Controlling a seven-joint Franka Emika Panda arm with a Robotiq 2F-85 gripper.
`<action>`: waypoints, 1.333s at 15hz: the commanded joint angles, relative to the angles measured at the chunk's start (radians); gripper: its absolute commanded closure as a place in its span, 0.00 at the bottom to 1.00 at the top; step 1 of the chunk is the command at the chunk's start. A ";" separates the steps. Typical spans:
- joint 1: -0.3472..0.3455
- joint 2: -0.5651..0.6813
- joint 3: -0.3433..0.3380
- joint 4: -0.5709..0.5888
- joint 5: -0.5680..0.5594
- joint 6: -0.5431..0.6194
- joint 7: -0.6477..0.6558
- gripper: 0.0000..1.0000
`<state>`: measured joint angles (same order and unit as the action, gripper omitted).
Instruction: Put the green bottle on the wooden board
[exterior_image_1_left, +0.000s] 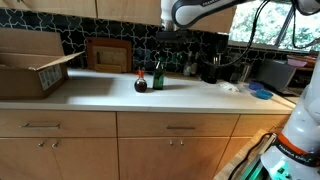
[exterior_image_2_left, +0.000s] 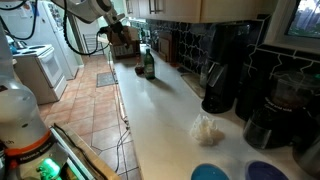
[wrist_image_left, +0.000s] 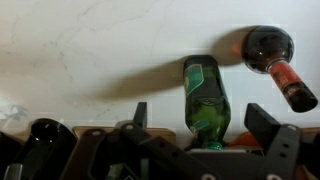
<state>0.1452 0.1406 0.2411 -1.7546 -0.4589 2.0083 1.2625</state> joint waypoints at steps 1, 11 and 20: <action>0.071 0.111 -0.053 0.142 0.002 -0.046 0.182 0.00; 0.116 0.181 -0.152 0.260 0.001 -0.033 0.303 0.00; 0.175 0.289 -0.202 0.341 -0.124 -0.033 0.456 0.00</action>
<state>0.2769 0.3544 0.0765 -1.4736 -0.5193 1.9761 1.6298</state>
